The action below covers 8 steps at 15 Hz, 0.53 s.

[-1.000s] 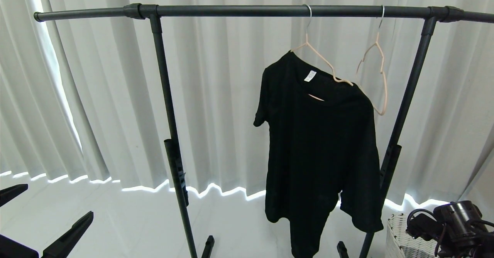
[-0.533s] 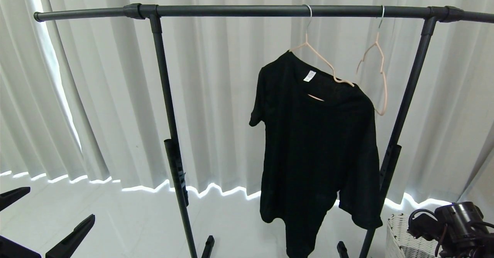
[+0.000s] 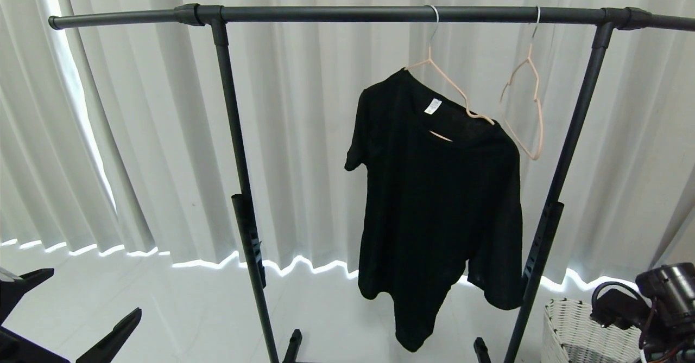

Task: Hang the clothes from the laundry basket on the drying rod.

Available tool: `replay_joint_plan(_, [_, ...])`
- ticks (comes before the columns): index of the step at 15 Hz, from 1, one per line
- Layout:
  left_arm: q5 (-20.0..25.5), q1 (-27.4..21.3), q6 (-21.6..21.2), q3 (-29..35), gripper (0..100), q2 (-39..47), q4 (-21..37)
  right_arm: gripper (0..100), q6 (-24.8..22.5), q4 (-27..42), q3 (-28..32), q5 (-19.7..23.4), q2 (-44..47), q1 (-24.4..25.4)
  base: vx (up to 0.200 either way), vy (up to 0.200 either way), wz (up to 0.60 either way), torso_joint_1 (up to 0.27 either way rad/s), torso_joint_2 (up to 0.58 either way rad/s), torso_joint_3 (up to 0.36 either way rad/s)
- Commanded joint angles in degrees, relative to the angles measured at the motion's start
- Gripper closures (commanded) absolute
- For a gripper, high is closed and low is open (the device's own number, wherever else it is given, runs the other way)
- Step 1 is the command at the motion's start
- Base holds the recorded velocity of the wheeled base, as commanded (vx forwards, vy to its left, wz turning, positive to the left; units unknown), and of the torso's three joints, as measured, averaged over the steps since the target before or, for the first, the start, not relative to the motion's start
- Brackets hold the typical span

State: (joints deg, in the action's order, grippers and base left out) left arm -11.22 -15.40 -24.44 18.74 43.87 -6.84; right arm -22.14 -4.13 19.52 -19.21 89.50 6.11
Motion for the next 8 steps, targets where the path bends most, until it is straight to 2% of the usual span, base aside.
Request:
replay_joint_plan(1, [0.0,0.0,-0.6,0.2,0,0.2,-0.1,100,-0.2,16.3,14.8,3.2,-10.9,0.0,-0.200,0.000,0.00,0.012,0.00,-0.002])
replay_joint_plan(2, [0.0,0.0,-0.7,0.5,0,0.1,-0.1,100,-0.2,20.8,18.8,4.4,-12.2,0.0,-0.200,0.000,0.00,-0.007,0.00,0.012])
replay_joint_plan(4, [0.0,0.0,-0.7,1.3,0,0.3,-0.1,100,-0.4,24.3,23.5,5.1,-13.8,0.7,-0.200,0.000,0.00,0.002,0.00,0.007])
replay_joint_plan(7, [0.1,-0.7,-0.5,3.1,0,-0.1,-0.1,100,-0.4,25.4,26.9,5.2,-15.2,4.0,-0.200,0.000,0.00,0.002,0.00,0.004])
replay_joint_plan(8, [0.1,-1.7,-0.2,3.9,0,-0.2,-0.1,100,-0.2,25.4,27.8,5.8,-15.4,5.8,0.000,0.000,0.00,0.000,0.00,0.000])
